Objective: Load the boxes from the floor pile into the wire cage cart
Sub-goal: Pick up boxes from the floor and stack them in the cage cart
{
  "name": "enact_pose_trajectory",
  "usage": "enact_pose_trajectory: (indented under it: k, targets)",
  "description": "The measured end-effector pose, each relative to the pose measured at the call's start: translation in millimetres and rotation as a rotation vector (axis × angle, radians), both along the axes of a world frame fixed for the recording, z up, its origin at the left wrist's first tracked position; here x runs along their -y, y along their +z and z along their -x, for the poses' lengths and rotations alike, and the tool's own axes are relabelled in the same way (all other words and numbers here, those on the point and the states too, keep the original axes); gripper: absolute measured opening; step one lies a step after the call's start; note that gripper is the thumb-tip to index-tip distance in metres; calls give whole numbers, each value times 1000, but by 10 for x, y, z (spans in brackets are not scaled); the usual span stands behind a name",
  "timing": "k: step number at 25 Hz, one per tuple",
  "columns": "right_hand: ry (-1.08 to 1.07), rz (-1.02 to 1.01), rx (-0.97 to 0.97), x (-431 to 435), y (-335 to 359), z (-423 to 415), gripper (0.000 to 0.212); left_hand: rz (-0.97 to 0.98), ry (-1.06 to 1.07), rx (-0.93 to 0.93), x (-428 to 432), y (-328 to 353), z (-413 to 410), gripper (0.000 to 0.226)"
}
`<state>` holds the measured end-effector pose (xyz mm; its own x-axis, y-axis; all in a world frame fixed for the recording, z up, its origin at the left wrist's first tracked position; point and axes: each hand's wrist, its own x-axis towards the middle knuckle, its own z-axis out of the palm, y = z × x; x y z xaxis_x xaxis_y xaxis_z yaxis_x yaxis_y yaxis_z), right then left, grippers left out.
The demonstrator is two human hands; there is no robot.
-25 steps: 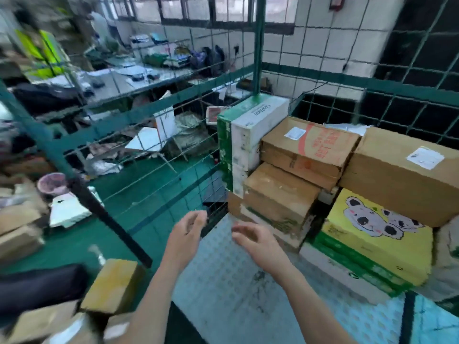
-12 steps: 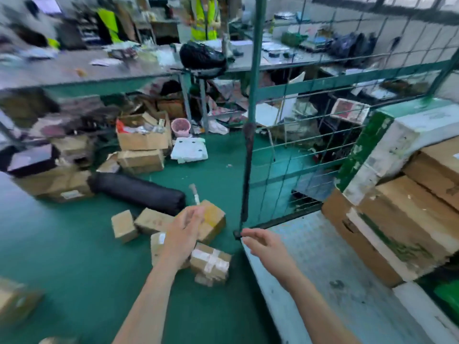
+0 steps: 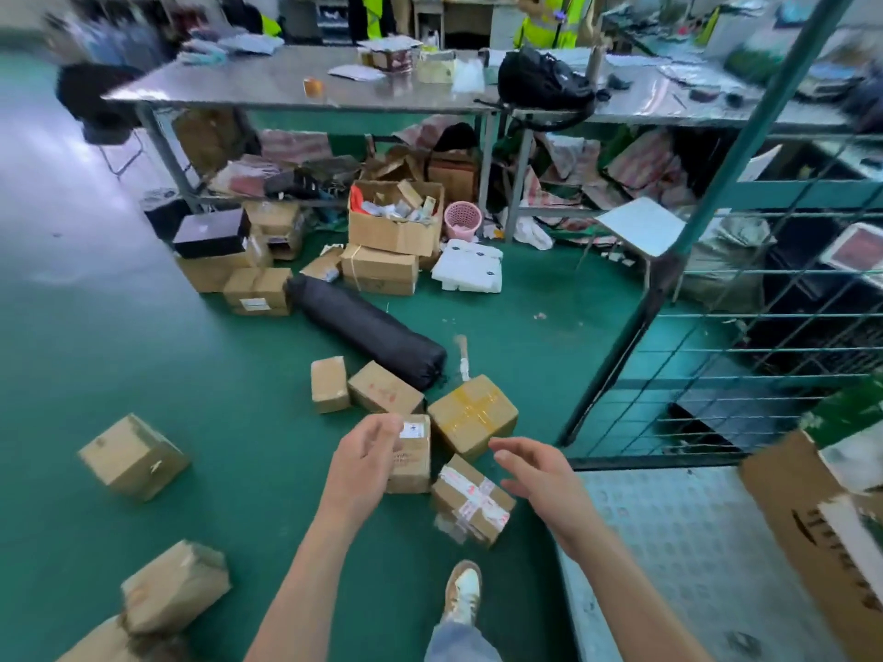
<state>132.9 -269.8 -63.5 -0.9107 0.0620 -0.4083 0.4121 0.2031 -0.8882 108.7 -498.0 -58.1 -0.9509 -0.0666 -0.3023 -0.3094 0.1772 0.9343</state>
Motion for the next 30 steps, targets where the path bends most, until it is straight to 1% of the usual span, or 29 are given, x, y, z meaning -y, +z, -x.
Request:
enact_pose_trajectory:
  k: [3, 8, 12, 16, 18, 20, 24, 26, 28, 30]
  targets:
    - [-59, 37, 35, -21, -175, 381, 18, -7, 20, 54, 40, -90, 328, 19]
    - [-137, 106, 71, -129, -379, 1191, 17, 31, 32, 89, 51, -117, 1188, 18]
    - [-122, 108, 83, -171, -435, 1809, 19, 31, 34, 53, 13, -67, 1814, 18]
    - [-96, 131, 91, -130, -454, 2327, 21, 35, 38, 59, 61, -119, 2315, 20]
    - [-126, 137, 97, -119, -496, 2541, 21, 31, 32, 68, 83, -182, 2629, 21]
    - [-177, 138, 100, -118, -564, 2716, 21, 19, -10, 71, 76, -248, 2961, 21]
    - [-361, 149, 117, -14, -703, 3144, 21, -7, -159, 89, 104, -391, 3710, 18]
    - [-453, 151, 143, 172, -801, 3336, 21, 2, -239, 119, 271, -454, 4087, 19]
    - [-503, 170, 154, 447, -911, 3532, 21, 34, -330, 128, 497, -504, 4437, 26]
    - [-563, 212, 193, 721, -1001, 3640, 21, 76, -389, 149, 688, -581, 4727, 24]
